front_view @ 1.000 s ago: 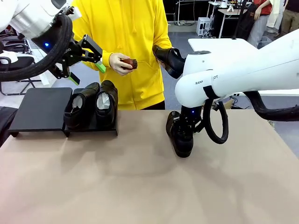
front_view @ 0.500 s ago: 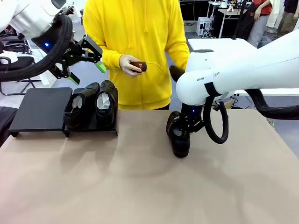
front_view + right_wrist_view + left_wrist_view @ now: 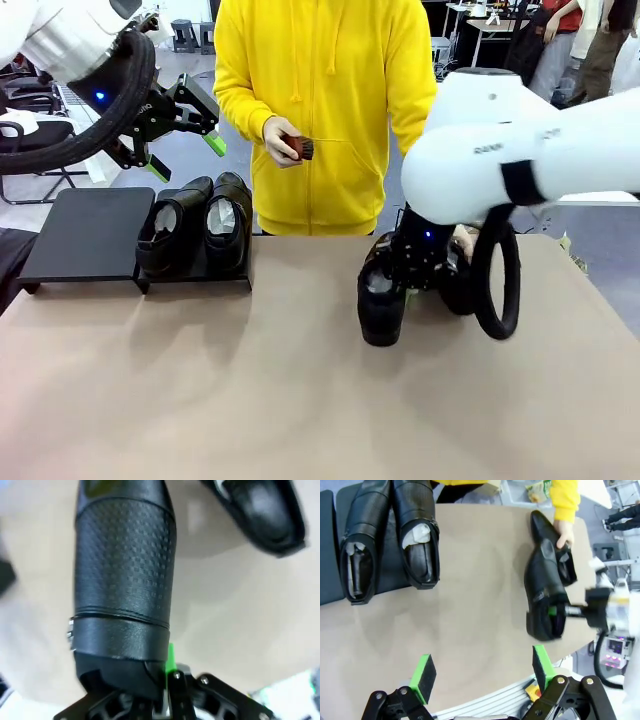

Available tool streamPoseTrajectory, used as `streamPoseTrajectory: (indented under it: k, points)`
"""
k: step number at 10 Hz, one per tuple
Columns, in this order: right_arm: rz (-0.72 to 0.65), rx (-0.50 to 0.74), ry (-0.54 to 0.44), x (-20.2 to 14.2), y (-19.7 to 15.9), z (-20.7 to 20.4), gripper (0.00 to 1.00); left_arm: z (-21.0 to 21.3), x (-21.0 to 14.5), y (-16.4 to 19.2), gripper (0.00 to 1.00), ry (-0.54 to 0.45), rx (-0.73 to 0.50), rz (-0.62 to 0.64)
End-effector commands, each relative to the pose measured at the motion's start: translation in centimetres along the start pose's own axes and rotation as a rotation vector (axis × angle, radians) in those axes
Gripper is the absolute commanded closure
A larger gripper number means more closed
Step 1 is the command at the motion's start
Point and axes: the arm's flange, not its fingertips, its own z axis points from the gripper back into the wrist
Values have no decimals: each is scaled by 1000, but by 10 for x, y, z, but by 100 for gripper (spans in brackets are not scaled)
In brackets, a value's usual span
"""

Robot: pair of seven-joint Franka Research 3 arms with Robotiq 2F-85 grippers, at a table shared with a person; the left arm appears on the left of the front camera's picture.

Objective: Organize the shoes by placing them on the stand.
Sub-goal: Pick up one Shoe and place it in the middle of the table.

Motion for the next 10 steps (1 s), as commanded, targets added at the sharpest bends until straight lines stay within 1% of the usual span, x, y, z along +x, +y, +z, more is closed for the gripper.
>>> streamPoseTrajectory:
  k: [1,3,4,5,7,8,9,10]
  points:
    - [16,101,16,-65,-17,10,100,1,-1,1,0,-11,-7,-6]
    - [46,123,52,-115,-24,23,100,1,-1,1,0,-11,-7,-6]
    - [75,135,48,-138,-25,29,100,1,-1,1,0,-11,-7,-6]
    - [104,133,40,-154,-24,33,100,1,-1,1,0,-11,-7,-6]
    - [97,127,22,-160,-28,43,100,1,-1,1,0,-11,-7,-6]
    - [55,129,28,-159,-34,51,100,1,-1,1,0,-11,-7,-6]
    - [-34,186,-33,-151,-48,65,100,1,-1,1,0,-11,-7,-6]
    - [82,103,19,-166,-25,46,100,1,-1,1,0,-11,-7,-6]
